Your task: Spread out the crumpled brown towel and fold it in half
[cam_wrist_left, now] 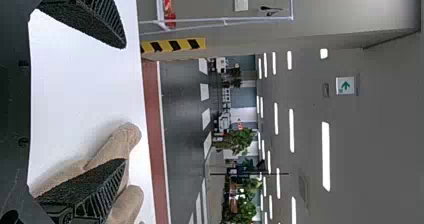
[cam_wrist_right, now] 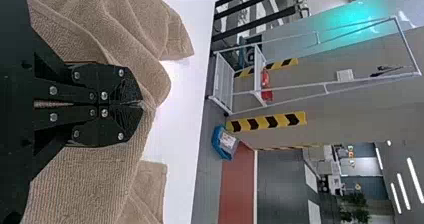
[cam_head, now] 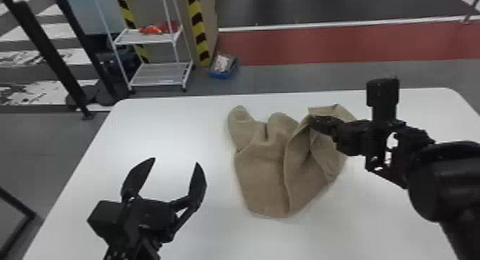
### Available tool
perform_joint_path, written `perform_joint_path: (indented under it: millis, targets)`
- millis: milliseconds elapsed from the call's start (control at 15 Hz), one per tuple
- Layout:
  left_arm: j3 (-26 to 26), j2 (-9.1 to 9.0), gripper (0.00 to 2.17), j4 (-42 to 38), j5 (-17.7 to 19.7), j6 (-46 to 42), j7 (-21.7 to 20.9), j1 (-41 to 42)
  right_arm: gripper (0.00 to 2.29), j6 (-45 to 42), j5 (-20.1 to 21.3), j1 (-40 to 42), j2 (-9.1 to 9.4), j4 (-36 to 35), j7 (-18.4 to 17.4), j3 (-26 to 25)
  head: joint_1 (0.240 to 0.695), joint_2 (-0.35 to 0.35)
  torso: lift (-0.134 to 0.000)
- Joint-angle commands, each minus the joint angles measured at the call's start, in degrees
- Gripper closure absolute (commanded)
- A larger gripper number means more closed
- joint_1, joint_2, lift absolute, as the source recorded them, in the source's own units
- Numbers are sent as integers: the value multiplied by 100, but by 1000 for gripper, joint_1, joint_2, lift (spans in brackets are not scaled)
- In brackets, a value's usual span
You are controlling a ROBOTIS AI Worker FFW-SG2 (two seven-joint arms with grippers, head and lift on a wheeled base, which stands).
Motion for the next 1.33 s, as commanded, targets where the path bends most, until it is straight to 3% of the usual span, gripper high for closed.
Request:
perform_joint_path:
  millis: [0, 67, 267, 333, 533, 800, 1267]
  targets:
    - [-9, 1, 66, 18, 0, -1, 0, -15, 137, 6, -19, -23, 37, 159, 31, 15, 695, 152, -125]
    - [-9, -8, 66, 18, 0, -1, 0, -24, -2, 147, -54, 161, 19, -79, 145, -55, 695, 155, -125]
    - [-44, -17, 66, 27, -8, -1, 0, -41, 39, 727, 25, 759, -34, -1116, 496, -354, 695, 161, -125]
    - [-62, -17, 66, 27, -8, -1, 0, -59, 39, 797, 140, 1022, -130, -1502, 523, -398, 695, 159, -125]
    - [-132, -34, 66, 79, -26, -1, 0, -112, 167, 410, 1115, 1857, -174, -2153, 514, -170, 695, 144, -125]
    - [-185, -43, 66, 88, -52, 17, 0, -120, 218, -891, 1871, 2640, -148, -2267, 66, 112, 695, 135, -125]
    - [-194, -43, 66, 62, -52, -1, 0, -85, 279, -1558, 2214, 2851, -148, -1713, -514, 217, 695, 124, -125]
